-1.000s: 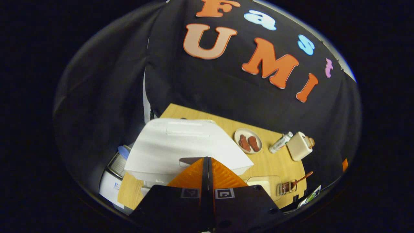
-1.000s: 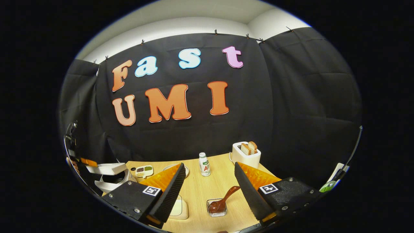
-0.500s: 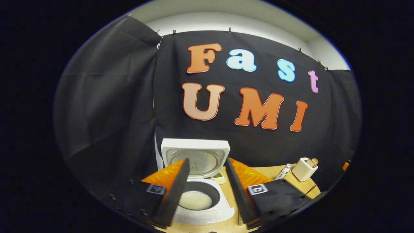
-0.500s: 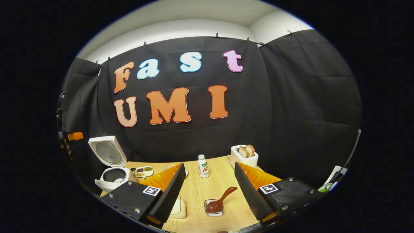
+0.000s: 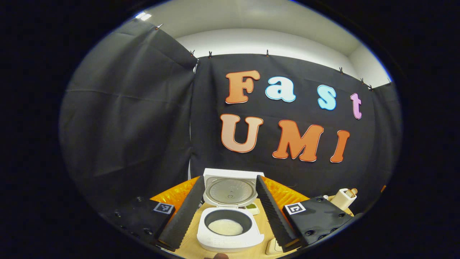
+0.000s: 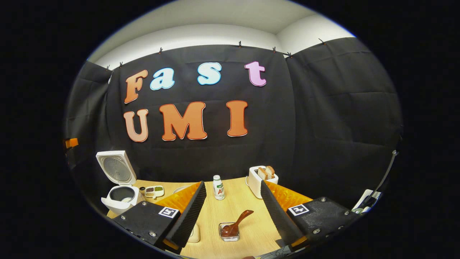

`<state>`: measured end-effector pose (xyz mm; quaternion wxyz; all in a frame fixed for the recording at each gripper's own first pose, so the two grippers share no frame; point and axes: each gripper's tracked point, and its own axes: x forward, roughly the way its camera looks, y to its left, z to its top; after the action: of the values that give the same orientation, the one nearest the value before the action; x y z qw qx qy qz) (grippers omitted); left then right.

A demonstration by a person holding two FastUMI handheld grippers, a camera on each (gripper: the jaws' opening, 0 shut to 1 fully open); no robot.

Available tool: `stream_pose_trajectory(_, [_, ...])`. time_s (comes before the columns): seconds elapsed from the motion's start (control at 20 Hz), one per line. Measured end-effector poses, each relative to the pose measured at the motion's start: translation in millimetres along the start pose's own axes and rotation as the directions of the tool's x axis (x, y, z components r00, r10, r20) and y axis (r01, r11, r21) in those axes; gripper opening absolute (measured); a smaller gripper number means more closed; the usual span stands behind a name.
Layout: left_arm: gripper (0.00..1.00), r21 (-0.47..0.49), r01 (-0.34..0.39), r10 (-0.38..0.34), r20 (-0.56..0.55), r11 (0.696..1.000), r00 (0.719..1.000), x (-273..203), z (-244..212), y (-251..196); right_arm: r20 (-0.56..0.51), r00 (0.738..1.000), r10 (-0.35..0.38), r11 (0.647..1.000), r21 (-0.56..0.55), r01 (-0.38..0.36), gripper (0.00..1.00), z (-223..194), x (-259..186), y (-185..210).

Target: Close the left gripper, press the button to open the rice cooker; take a wooden spoon from the chopstick holder with the right hand, scoop a spoonful of rice and pour it into the rice cooker, then put the wooden spoon back into the chopstick holder.

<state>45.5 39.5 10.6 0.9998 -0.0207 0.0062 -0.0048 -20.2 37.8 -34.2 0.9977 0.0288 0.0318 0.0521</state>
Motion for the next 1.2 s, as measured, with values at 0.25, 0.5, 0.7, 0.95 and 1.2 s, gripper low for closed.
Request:
stream_pose_trajectory(0.25, [0.97,-0.012,-0.050,0.051,0.024,0.999,0.998,-15,4,21,-0.023,1.000,-0.020,1.000,0.009,0.020,0.95,-18,10,-13])
stream_pose_trajectory(0.5, [0.99,-0.017,-0.085,0.086,0.042,0.996,0.995,-25,4,33,-0.079,0.996,-0.044,0.998,0.044,0.048,0.95,-58,36,-32])
stream_pose_trajectory(0.7, [1.00,-0.054,-0.094,0.097,0.065,0.994,0.993,-29,7,37,-0.154,0.987,-0.039,0.997,0.060,0.049,0.95,-99,61,-38])
stream_pose_trajectory(0.95, [0.99,-0.077,-0.136,0.142,0.075,0.988,0.987,-31,6,41,-0.243,0.970,-0.025,0.991,0.123,0.056,0.95,-149,95,-45])
stream_pose_trajectory(1.2, [1.00,-0.041,-0.193,0.196,0.078,0.980,0.978,-40,5,37,-0.334,0.943,-0.007,0.983,0.170,0.067,0.95,-201,131,-49])
